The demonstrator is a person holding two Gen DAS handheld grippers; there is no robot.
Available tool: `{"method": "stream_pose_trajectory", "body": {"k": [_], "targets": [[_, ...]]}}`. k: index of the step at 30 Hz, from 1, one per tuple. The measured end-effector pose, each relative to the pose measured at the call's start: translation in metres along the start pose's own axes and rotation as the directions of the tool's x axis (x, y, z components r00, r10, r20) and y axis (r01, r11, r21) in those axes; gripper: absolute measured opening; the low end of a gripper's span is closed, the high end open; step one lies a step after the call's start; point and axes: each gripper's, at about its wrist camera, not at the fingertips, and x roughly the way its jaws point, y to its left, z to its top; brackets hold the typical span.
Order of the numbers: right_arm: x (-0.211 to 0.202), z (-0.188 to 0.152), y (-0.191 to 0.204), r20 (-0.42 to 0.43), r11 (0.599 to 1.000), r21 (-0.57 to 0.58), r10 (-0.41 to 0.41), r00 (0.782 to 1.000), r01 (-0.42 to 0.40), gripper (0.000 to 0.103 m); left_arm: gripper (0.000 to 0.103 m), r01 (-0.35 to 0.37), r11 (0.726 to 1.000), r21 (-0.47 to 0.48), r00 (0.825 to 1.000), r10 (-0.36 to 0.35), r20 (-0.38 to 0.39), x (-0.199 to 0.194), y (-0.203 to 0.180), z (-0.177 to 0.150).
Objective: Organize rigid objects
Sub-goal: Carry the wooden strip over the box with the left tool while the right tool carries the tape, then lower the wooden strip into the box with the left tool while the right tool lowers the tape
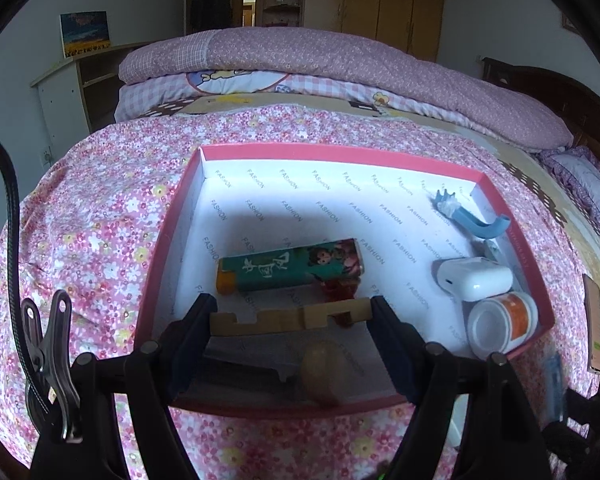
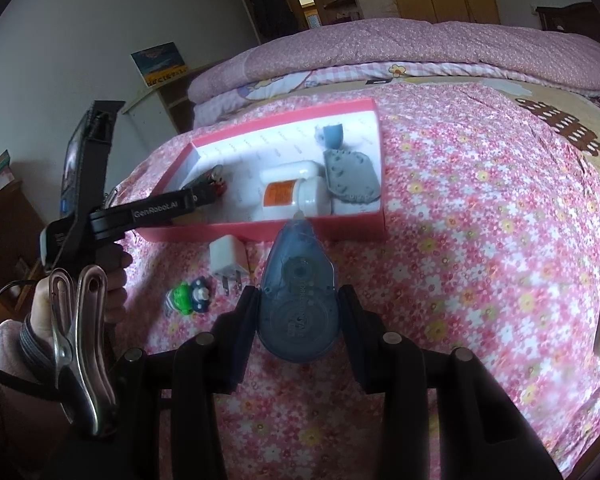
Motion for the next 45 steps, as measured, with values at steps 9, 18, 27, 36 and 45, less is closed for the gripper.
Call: {"method": "stream_pose_trajectory", "body": {"k": [9, 18, 27, 36, 45], "targets": [[0.002, 0.024, 0.005, 0.026, 0.998, -0.054, -0.016, 1.000, 0.017, 0.041, 0.081, 0.003, 1.000, 0.002, 1.000, -0.003, -0.009, 0.007, 0.000, -0.001], [0.018, 0.068, 0.005, 0.054, 0.998, -0.069, 0.003, 0.999, 0.001, 0.041, 0.081, 0.003, 1.000, 0.000, 1.000, -0.003, -0.012, 0.009, -0.001, 0.000], [0.056, 0.100, 0.006, 0.028, 0.996, -0.088, -0.004, 1.000, 0.007, 0.041, 0.081, 0.001, 1.000, 0.007, 1.000, -0.001, -0.010, 0.011, -0.001, -0.001], [0.081, 0.108, 0.002, -0.007, 0.996, -0.087, -0.033, 0.999, 0.032, 0.041, 0.081, 0.006, 1.000, 0.006, 1.000, -0.006, -0.006, 0.010, 0.000, -0.001], [0.086, 0.109, 0.000, -0.015, 0.998, -0.060, -0.029, 0.999, 0.028, 0.041, 0.081, 0.016, 1.000, -0.002, 1.000, -0.016, -0.002, 0.004, 0.002, -0.002]]}}
